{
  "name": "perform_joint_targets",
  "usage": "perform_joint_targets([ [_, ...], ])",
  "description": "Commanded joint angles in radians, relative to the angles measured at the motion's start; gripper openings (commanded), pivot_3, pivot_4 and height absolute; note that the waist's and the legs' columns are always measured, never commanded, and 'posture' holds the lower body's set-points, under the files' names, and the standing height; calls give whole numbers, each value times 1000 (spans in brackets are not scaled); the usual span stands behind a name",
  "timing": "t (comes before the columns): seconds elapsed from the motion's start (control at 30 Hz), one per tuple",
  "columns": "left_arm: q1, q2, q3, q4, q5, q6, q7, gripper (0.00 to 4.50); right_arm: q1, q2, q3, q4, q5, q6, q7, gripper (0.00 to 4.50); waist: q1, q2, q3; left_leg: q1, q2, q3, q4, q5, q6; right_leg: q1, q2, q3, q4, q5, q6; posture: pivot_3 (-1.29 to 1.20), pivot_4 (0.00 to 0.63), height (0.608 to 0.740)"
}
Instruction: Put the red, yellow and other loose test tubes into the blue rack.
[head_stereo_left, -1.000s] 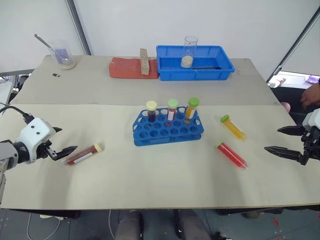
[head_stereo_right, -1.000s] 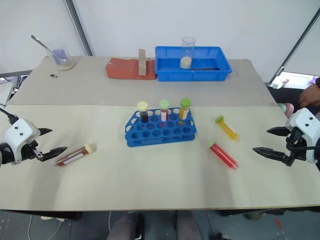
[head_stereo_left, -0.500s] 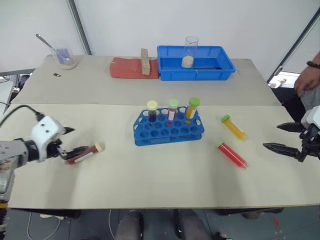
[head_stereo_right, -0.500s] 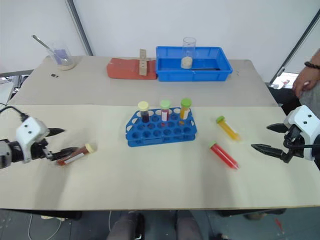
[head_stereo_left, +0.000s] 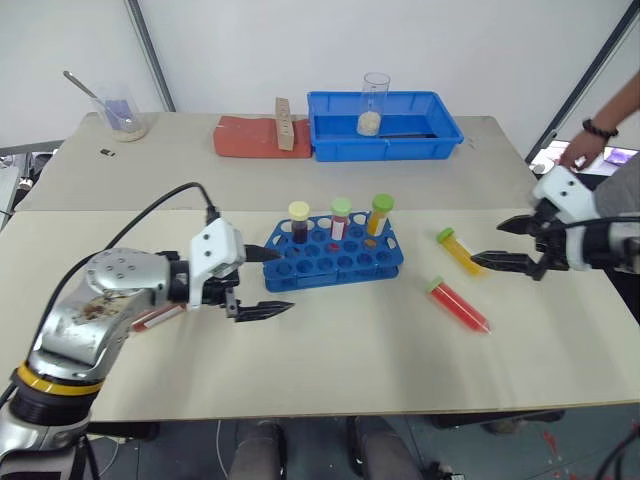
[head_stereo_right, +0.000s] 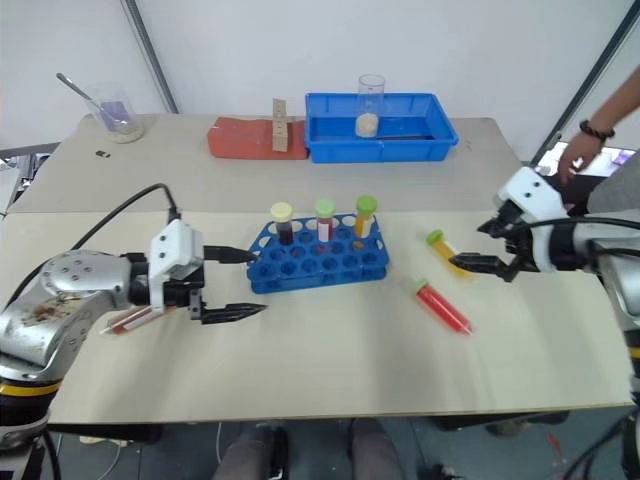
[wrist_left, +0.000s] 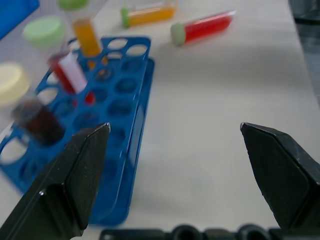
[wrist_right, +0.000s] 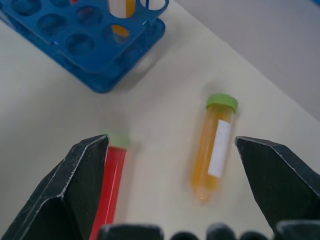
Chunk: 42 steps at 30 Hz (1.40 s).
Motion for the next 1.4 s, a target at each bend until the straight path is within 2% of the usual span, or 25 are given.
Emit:
perform_joint_targets([
  [0.03, -32, -36, -23, -49, -30, 12, 14, 4500, -118, 46, 92, 196, -109, -50, 15, 4478, 0, 0, 0, -1, 0, 0, 0, 0, 0, 0, 0, 0, -1, 1, 0, 0, 150, 740],
  [0.27, -46, -90, -72, -71, -12, 10, 47, 4500, -396, 231, 212, 784, -303, -255, -15, 4478, -10, 0, 0, -6, -3, -3, 3, 0, 0, -1, -2, 0, -2, 4, 1, 0, 150, 740],
  [0.5, -55, -120, -105, -80, -1, 6, 79, 4500, -506, 328, 224, 1073, -417, -421, -61, 4478, -13, 0, 0, -7, -5, -4, 4, 0, 0, -1, -3, 0, -2, 5, 2, 0, 150, 740],
  [0.6, -42, -127, -113, -86, 4, 1, 85, 4500, -520, 347, 205, 1113, -427, -449, -47, 3694, -15, 0, 0, -7, -4, -4, 4, 0, 0, -1, -3, 0, -1, 5, 2, 0, 150, 740],
  [0.87, -12, -123, -119, -75, 18, -24, 79, 4500, -542, 370, 188, 1129, -464, -448, 7, 1046, -16, 1, 0, -6, -5, -5, 4, 0, 0, -1, -3, 0, -1, 5, 2, 0, 150, 740],
  [1.2, -14, -133, -138, -45, 47, -52, 64, 4500, -527, 364, 172, 1120, -478, -440, 47, 1014, -16, 1, 0, -6, -5, -5, 4, 0, 0, -1, -3, 0, -1, 5, 2, 0, 150, 740],
  [1.4, -18, -130, -107, -18, 34, -69, 45, 4500, -535, 321, 129, 1064, -449, -451, 106, 1014, -16, 1, 0, -6, -5, -5, 4, 0, 0, -1, -3, 0, -1, 5, 2, 0, 150, 740],
])
